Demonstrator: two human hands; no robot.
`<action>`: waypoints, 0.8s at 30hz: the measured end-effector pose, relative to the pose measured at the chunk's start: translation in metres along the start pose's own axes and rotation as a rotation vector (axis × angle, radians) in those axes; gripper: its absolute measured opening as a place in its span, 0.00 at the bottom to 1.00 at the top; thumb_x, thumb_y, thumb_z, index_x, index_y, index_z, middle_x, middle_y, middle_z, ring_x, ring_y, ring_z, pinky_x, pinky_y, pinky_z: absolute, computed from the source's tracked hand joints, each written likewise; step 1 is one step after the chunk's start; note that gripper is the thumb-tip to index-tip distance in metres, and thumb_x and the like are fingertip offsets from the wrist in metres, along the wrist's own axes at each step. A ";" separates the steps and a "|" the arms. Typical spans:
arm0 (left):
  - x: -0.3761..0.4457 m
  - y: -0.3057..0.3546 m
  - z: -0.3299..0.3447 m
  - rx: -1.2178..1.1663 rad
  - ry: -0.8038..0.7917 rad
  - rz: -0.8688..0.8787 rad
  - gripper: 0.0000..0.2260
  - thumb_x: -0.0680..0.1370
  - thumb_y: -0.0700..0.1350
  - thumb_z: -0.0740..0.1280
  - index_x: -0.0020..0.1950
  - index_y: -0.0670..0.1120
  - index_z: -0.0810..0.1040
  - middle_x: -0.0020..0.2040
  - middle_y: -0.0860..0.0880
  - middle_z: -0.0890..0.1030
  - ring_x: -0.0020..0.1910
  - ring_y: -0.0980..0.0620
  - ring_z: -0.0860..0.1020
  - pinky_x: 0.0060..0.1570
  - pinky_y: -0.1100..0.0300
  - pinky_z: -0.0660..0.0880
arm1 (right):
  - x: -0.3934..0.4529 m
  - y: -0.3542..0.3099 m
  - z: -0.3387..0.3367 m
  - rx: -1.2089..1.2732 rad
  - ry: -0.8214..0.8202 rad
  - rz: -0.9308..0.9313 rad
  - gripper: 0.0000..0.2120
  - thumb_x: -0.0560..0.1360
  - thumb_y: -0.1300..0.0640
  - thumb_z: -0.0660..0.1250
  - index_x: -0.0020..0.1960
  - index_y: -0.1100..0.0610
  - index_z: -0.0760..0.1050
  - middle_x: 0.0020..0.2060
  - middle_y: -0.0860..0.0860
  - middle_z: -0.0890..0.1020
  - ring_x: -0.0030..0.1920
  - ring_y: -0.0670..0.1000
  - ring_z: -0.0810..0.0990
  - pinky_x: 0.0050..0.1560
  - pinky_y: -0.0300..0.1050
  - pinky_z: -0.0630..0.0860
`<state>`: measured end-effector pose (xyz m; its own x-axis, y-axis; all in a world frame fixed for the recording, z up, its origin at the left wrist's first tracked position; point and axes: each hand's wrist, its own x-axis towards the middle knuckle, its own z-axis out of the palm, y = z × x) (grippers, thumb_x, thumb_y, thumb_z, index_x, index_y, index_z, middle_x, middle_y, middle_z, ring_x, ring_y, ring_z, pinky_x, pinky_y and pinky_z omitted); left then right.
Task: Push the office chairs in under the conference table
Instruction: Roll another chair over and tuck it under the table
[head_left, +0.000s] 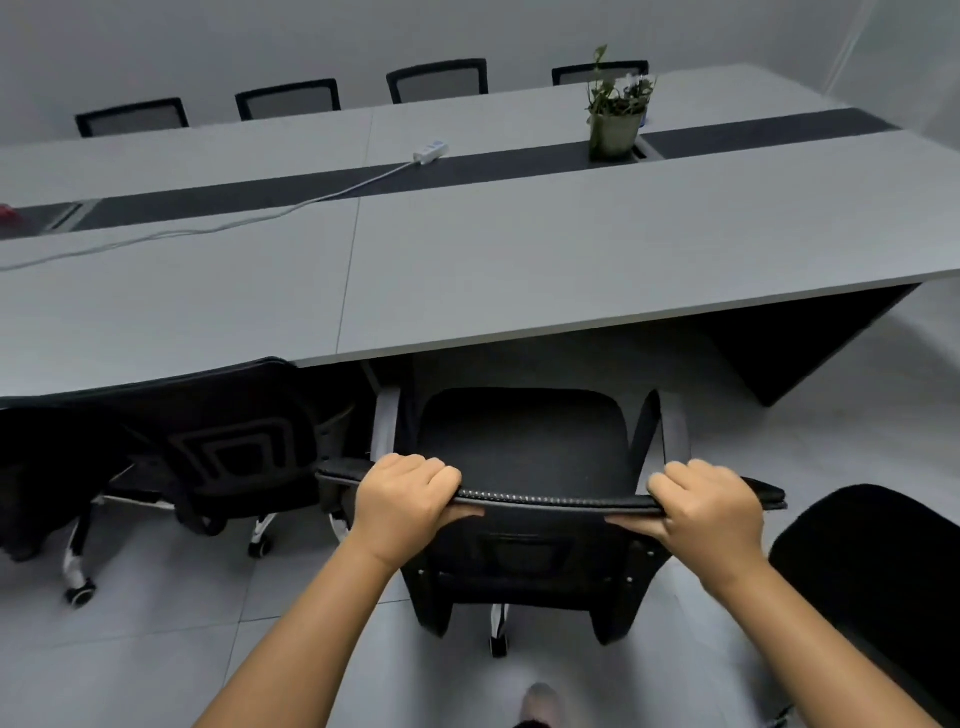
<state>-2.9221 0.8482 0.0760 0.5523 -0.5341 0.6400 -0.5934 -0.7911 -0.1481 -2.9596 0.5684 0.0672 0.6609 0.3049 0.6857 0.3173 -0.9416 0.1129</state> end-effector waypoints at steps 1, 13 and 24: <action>0.005 -0.005 0.007 0.008 -0.013 -0.016 0.32 0.79 0.61 0.49 0.25 0.44 0.75 0.21 0.50 0.73 0.20 0.51 0.72 0.21 0.63 0.67 | 0.010 0.006 0.010 0.002 -0.005 -0.005 0.35 0.75 0.34 0.49 0.22 0.58 0.67 0.18 0.52 0.68 0.18 0.53 0.67 0.20 0.38 0.62; 0.083 -0.089 0.080 0.117 -0.182 -0.082 0.26 0.72 0.62 0.55 0.24 0.44 0.72 0.19 0.49 0.71 0.17 0.49 0.70 0.19 0.64 0.64 | 0.116 0.049 0.118 0.086 -0.012 -0.041 0.35 0.74 0.33 0.47 0.22 0.59 0.66 0.17 0.52 0.68 0.19 0.52 0.67 0.20 0.39 0.59; 0.116 -0.142 0.131 0.090 -0.078 -0.132 0.35 0.79 0.62 0.42 0.24 0.44 0.74 0.19 0.49 0.72 0.18 0.48 0.71 0.20 0.65 0.64 | 0.180 0.072 0.185 0.085 0.002 -0.079 0.33 0.73 0.34 0.53 0.22 0.59 0.69 0.18 0.53 0.70 0.18 0.53 0.69 0.21 0.36 0.61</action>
<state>-2.6974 0.8593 0.0720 0.6678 -0.4421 0.5989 -0.4595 -0.8778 -0.1355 -2.6914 0.5820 0.0656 0.6301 0.3769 0.6789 0.4246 -0.8993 0.1052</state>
